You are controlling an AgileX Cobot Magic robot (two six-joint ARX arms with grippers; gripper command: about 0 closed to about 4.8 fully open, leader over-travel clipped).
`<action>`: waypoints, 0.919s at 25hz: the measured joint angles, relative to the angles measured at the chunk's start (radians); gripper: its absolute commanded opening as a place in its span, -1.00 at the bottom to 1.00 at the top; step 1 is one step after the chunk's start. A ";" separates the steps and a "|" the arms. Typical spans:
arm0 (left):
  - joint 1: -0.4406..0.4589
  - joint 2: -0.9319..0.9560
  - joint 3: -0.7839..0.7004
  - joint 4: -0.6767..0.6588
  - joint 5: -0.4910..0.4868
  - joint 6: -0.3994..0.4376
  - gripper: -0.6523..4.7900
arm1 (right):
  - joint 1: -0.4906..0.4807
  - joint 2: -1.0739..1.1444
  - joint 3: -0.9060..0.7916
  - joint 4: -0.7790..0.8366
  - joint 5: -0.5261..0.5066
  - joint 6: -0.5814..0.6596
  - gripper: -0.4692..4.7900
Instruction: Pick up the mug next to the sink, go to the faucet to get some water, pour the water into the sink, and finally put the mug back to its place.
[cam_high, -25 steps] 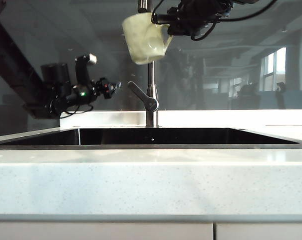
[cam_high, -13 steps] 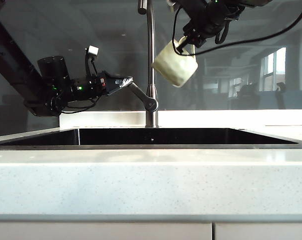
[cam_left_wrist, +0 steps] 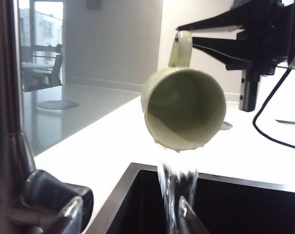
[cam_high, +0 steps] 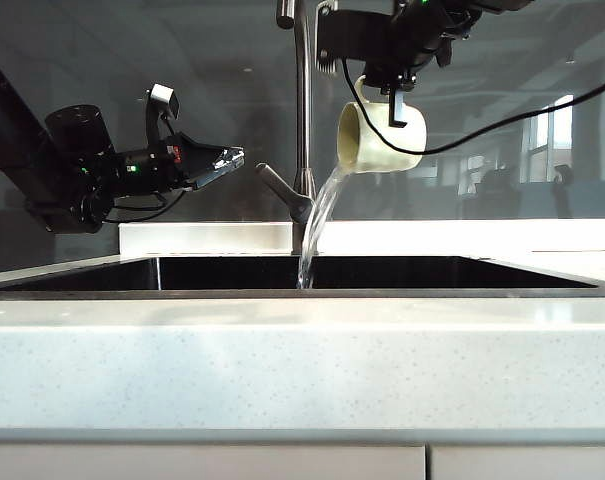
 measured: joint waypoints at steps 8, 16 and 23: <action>0.000 0.000 0.000 0.003 0.016 -0.044 0.14 | 0.004 -0.007 0.000 0.013 -0.016 -0.228 -0.83; 0.000 0.000 0.000 0.003 0.019 -0.044 0.14 | 0.005 -0.016 0.003 0.022 -0.018 -0.230 -0.83; 0.000 0.000 0.000 0.003 0.020 -0.044 0.14 | 0.004 -0.016 0.003 0.022 -0.021 -0.339 -0.83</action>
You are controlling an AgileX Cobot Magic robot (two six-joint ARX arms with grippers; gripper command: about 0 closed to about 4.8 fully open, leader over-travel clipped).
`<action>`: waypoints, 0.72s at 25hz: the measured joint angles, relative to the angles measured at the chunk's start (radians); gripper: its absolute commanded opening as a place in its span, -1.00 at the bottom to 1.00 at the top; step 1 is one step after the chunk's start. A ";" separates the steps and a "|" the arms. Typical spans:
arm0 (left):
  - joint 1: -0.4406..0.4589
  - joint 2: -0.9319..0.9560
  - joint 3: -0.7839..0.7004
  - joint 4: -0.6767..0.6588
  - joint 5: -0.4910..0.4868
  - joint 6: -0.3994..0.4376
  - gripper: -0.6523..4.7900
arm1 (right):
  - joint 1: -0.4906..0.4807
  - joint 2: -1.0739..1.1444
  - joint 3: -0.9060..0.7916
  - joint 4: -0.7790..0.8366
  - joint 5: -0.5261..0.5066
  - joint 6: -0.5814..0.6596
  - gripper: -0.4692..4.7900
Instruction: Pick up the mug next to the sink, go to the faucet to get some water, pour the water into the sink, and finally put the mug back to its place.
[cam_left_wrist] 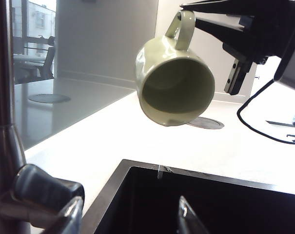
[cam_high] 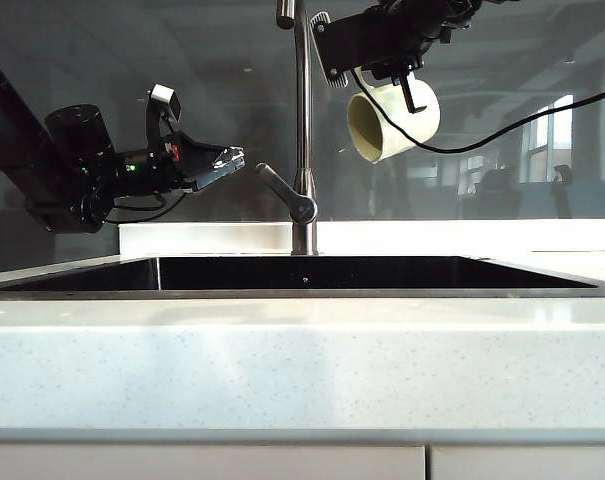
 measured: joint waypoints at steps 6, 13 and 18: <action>0.000 0.000 0.001 0.000 0.000 -0.015 0.14 | 0.000 0.000 0.000 0.000 0.068 0.210 -0.83; -0.001 0.000 0.002 0.002 0.001 -0.019 0.14 | -0.030 -0.032 -0.028 -0.184 0.184 0.974 -0.83; -0.003 0.000 0.002 0.028 0.001 -0.019 0.14 | -0.093 -0.074 -0.194 -0.145 0.069 1.335 -0.83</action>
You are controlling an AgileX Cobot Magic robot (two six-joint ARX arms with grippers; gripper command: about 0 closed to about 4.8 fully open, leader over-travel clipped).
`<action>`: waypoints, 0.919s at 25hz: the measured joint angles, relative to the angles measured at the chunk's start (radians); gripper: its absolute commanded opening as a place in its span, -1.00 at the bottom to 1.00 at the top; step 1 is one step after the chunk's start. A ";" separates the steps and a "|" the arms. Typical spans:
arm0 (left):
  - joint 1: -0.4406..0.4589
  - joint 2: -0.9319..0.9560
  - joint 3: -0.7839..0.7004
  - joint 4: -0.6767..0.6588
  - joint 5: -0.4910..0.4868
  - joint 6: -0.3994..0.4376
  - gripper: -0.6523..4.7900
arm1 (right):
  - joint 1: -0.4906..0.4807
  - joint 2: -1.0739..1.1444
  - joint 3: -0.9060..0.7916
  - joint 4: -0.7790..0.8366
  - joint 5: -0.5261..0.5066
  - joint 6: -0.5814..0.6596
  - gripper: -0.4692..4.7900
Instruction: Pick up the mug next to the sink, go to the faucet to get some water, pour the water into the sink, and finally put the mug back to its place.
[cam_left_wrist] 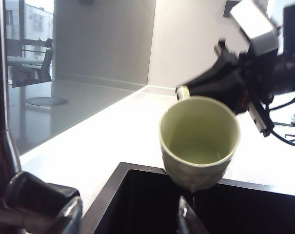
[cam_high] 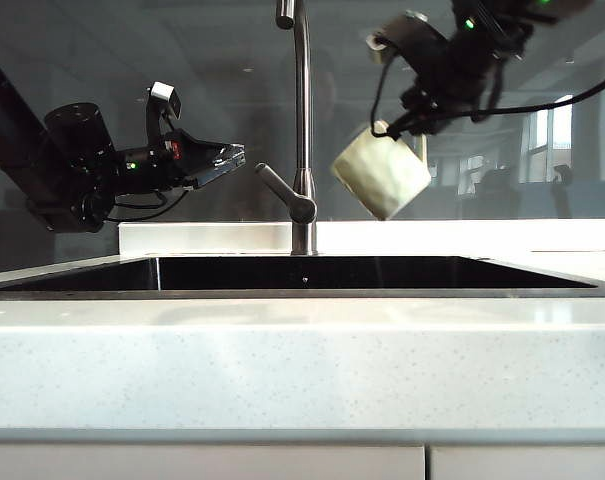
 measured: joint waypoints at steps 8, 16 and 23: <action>-0.002 0.000 0.001 0.003 -0.001 0.000 0.14 | -0.169 -0.128 -0.327 0.268 -0.013 0.384 -0.83; -0.002 0.000 0.002 0.006 -0.018 0.000 0.14 | -0.306 -0.180 -0.749 0.777 -0.004 0.553 -0.83; -0.002 0.000 0.002 0.006 -0.023 0.000 0.14 | -0.387 -0.182 -0.896 0.987 0.013 0.557 -0.83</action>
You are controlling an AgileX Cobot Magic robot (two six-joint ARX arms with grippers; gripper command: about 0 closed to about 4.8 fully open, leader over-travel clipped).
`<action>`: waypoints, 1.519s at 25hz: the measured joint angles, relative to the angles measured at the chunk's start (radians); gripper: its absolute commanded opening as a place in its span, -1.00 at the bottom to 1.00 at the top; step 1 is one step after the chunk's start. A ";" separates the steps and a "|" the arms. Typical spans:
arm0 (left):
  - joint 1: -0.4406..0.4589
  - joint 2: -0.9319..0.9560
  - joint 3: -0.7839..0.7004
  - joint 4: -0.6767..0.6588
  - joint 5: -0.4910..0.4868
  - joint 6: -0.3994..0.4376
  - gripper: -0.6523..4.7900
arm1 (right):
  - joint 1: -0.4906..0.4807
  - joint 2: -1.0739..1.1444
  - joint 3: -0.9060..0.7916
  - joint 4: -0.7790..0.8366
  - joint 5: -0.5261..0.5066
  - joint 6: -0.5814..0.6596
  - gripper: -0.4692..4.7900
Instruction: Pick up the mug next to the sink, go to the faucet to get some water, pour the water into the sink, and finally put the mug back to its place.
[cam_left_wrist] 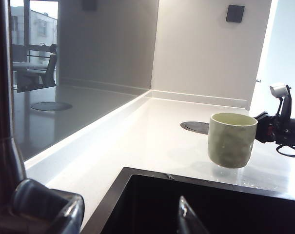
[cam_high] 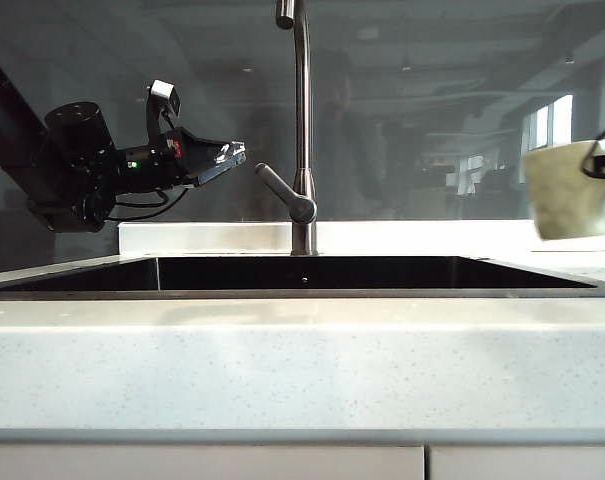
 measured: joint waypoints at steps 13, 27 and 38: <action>-0.004 0.000 0.000 0.000 -0.002 0.000 0.14 | -0.039 0.083 -0.019 0.081 -0.072 0.005 -0.83; -0.003 0.000 0.000 0.000 -0.002 0.000 0.14 | -0.031 0.137 -0.018 0.124 -0.097 0.041 -0.83; -0.006 0.000 0.000 0.000 -0.014 0.000 0.14 | -0.031 0.142 -0.018 0.128 -0.097 0.043 -0.80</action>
